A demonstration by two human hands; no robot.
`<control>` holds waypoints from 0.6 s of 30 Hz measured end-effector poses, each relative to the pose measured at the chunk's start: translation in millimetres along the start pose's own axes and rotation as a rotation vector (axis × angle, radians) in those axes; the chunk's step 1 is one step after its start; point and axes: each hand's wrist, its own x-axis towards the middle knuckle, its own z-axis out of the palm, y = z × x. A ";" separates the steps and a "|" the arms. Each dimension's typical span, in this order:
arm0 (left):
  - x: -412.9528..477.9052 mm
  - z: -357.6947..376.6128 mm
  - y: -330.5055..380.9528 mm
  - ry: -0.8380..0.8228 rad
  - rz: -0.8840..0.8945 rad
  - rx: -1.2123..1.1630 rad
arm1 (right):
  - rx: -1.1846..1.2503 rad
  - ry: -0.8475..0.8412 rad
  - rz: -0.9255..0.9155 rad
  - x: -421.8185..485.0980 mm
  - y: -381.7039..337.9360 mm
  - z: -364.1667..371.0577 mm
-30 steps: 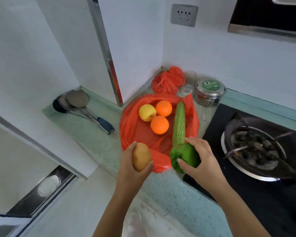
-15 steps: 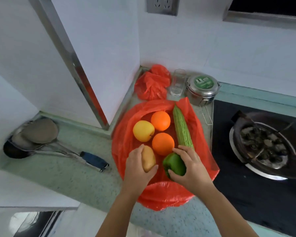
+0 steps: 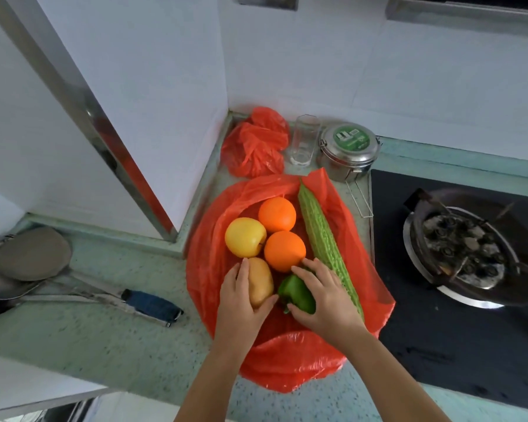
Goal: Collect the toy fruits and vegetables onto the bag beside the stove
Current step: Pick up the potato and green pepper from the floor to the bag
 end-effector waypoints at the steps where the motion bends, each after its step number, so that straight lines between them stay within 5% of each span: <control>1: 0.2 0.2 -0.8 0.006 0.002 0.008 | 0.000 0.008 -0.002 1.1 0.2 1.0; 18: -5.0 -9.9 6.3 0.073 0.038 0.147 | -0.047 -0.010 -0.015 -7.6 -5.8 -13.1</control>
